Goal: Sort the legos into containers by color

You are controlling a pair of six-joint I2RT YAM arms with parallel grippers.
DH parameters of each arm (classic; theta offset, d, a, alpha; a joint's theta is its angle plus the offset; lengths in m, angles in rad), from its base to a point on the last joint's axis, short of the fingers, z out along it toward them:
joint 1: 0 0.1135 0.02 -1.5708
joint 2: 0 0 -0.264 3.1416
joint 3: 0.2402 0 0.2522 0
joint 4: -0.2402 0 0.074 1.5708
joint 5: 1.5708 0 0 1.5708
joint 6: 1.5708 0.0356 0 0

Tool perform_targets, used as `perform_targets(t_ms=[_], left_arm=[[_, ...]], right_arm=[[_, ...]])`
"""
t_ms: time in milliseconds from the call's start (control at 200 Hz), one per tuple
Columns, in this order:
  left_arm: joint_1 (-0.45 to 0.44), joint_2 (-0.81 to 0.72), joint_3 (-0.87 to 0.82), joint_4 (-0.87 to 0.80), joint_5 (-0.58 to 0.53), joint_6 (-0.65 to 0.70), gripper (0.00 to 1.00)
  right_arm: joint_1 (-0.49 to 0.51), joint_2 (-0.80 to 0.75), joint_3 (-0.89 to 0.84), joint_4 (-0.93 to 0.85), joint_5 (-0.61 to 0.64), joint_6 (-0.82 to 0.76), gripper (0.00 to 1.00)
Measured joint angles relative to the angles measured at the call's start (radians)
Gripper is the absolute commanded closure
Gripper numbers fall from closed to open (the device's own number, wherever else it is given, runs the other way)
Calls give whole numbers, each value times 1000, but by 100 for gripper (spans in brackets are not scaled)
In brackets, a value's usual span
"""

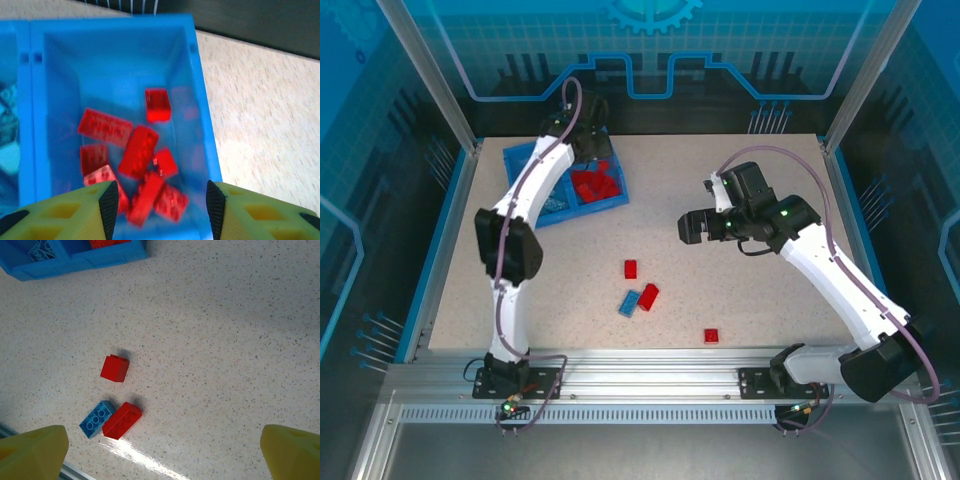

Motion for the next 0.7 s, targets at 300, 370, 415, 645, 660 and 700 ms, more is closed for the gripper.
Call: perform_targets(t_ms=[300, 370, 415, 645, 660, 700], left_arm=[[-353, -451, -564, 65, 84, -141, 12], [-379, -440, -647, 78, 91, -187, 6], [-385, -421, -697, 88, 93, -217, 3], [-385, -332, -820, 113, 96, -290, 5], [-385, -325, -820, 114, 95, -290, 6], [-385, -310, -820, 120, 95, -290, 9]], right_arm=[[-43, 4, -39, 13, -2, 8, 0], [-57, 6, -44, 11, -8, 8, 0], [-63, 6, -45, 10, -10, 8, 0], [-69, 5, -65, 13, -33, 16, 0], [-69, 5, -67, 13, -35, 16, 0], [-69, 5, -70, 12, -40, 19, 0]])
